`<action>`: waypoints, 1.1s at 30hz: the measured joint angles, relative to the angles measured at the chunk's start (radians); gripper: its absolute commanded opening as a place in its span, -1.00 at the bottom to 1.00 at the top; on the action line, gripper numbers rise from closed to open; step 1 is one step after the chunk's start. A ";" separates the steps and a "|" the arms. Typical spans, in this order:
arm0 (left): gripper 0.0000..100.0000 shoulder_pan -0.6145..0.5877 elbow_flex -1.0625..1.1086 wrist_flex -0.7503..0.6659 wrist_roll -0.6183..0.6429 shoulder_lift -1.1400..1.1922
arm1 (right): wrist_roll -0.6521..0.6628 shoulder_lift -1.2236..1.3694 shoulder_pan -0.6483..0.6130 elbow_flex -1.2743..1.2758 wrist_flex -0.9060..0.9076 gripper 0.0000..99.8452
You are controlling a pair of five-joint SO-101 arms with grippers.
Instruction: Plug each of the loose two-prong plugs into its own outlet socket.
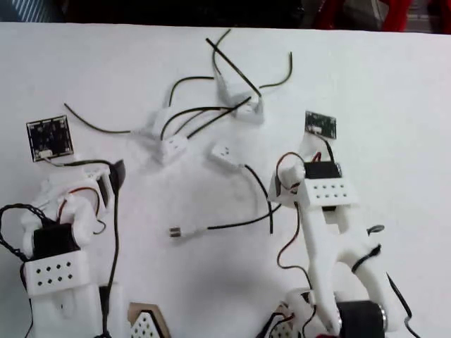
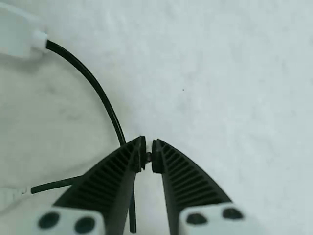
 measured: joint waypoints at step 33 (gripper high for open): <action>-0.42 0.000 0.000 0.000 0.000 0.000 | 0.261 -0.519 0.456 -0.344 -0.135 -0.97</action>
